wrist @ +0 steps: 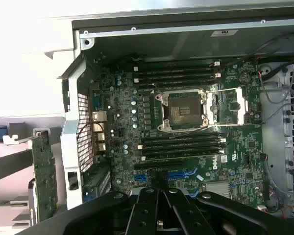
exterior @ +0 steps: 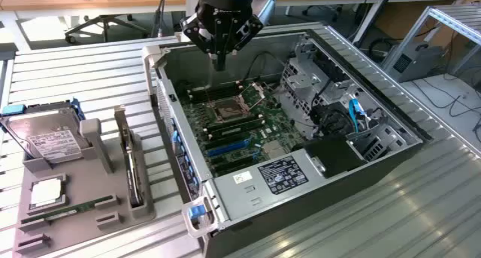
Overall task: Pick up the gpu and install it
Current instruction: 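Reach for the gpu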
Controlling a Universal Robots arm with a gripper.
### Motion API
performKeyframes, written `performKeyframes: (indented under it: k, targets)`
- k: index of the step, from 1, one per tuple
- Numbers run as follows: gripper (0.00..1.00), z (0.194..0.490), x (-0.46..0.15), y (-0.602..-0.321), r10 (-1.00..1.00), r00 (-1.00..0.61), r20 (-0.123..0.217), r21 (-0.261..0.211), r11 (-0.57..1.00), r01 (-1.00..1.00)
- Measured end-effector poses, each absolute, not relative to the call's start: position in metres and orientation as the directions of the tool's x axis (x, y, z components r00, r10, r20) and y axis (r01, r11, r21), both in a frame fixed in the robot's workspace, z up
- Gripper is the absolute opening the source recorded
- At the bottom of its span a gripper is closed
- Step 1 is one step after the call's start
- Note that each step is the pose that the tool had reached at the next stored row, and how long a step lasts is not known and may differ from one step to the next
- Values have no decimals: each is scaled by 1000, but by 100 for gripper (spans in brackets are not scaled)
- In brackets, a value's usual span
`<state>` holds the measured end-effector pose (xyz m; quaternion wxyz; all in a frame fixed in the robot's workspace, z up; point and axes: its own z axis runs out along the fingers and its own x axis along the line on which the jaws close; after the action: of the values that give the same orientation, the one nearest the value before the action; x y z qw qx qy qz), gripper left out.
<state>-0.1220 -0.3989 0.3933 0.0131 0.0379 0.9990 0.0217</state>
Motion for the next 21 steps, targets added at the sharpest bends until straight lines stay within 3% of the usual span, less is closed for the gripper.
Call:
performKeyframes:
  k: [21]
  targets:
    - [11,393,-127,-399,76,-997,-24,44,996,75]
